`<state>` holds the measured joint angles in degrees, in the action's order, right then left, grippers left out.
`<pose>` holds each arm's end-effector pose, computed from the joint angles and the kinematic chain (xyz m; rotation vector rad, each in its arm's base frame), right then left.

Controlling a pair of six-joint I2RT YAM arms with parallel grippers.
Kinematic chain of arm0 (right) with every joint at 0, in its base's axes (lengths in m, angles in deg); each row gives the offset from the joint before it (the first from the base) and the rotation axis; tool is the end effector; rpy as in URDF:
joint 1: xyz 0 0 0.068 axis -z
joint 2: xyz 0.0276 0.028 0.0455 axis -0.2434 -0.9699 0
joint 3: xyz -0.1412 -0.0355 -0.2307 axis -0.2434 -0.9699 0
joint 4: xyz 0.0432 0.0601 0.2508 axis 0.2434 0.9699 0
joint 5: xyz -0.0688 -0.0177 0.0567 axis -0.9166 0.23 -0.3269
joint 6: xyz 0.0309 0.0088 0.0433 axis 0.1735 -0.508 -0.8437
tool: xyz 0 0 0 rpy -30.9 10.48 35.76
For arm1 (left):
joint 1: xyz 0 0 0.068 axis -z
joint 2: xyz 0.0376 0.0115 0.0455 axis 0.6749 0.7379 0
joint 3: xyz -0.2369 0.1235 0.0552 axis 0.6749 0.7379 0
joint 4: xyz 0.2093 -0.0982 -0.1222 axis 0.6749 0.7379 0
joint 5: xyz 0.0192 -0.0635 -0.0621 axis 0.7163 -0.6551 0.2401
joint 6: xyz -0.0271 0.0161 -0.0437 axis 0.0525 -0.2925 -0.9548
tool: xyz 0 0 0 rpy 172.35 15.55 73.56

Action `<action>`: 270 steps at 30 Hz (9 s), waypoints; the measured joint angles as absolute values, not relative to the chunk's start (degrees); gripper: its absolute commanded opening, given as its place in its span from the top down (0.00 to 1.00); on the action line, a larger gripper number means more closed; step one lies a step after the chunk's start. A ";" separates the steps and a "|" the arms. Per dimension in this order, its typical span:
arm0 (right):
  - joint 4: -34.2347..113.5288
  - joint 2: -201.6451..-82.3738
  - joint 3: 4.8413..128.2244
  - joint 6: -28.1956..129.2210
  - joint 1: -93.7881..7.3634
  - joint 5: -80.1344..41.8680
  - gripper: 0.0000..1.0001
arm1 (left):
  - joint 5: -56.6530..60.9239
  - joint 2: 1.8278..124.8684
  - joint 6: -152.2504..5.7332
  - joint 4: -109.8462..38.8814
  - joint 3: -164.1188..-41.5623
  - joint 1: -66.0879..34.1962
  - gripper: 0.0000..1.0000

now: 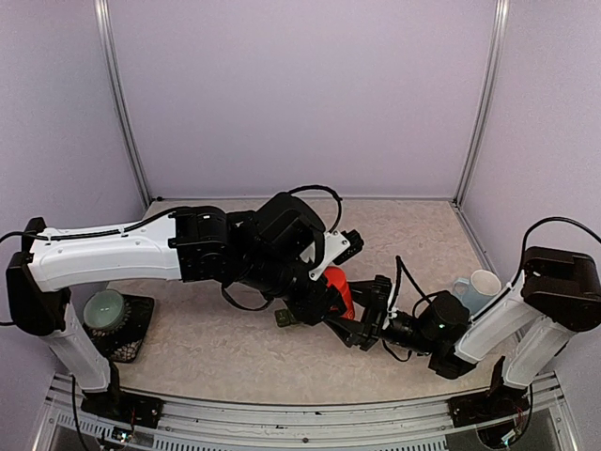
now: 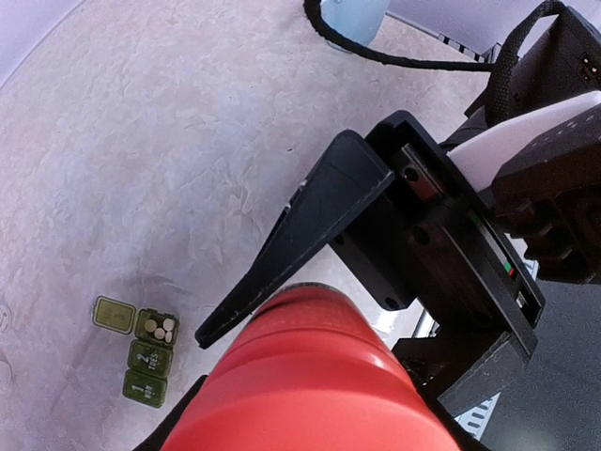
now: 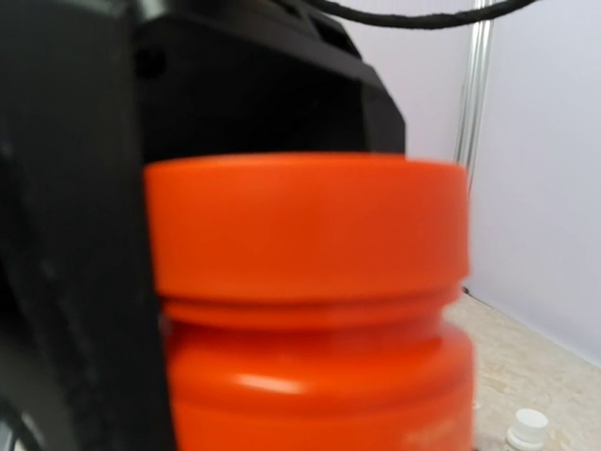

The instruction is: Sort the pills into containers

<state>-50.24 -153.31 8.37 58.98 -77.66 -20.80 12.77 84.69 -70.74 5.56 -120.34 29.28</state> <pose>0.1119 0.2333 0.1835 -0.8249 1.1166 0.9804 0.1198 -0.3582 0.3262 1.2635 2.1152 -0.6059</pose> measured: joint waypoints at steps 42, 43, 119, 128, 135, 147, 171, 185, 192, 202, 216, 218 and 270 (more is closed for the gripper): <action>-48.63 -146.73 7.46 57.62 -77.63 -24.25 0.61 | 16.61 77.96 -73.06 6.17 -121.59 30.28 0.01; -48.26 -146.33 7.46 57.53 -77.63 -24.25 0.61 | 16.94 78.11 -73.01 6.39 -122.42 30.24 0.01; -17.28 -130.71 8.61 56.77 -77.15 -21.21 0.64 | 1.66 87.95 -69.73 13.67 -133.39 25.04 0.44; -10.29 -120.24 9.68 49.86 -76.72 -10.02 0.64 | -1.88 85.04 -63.18 9.62 -132.16 29.17 0.41; -6.01 -116.30 12.31 44.42 -76.15 2.00 0.64 | -6.16 82.72 -57.43 7.88 -130.13 31.81 0.27; 4.16 -111.71 14.80 43.20 -75.71 -0.08 0.66 | 0.22 77.46 -59.31 2.41 -126.61 33.65 0.01; 12.27 -110.73 16.24 46.93 -75.41 -9.93 0.66 | 8.18 85.92 -73.08 3.31 -133.74 28.27 0.01; 12.22 -107.52 15.85 47.13 -75.01 -12.69 0.66 | 3.70 80.63 -73.47 0.86 -127.22 26.66 0.01; 11.57 -107.41 15.83 47.24 -75.01 -12.69 0.66 | 3.00 79.58 -73.41 1.38 -126.48 26.20 0.01; 11.13 -107.34 15.87 47.87 -75.03 -11.24 0.66 | 3.28 79.42 -71.26 3.90 -130.94 26.11 0.01; 14.36 -106.99 16.31 49.01 -75.06 -11.57 0.65 | 4.70 82.40 -69.58 3.22 -133.08 27.75 0.01; 16.31 -105.53 16.33 49.12 -75.06 -12.71 0.65 | 4.81 79.53 -70.85 0.53 -126.35 26.68 0.01; 14.85 -107.56 7.70 48.90 -75.08 -17.63 0.65 | 16.77 81.17 -93.05 -14.46 -77.46 33.74 0.51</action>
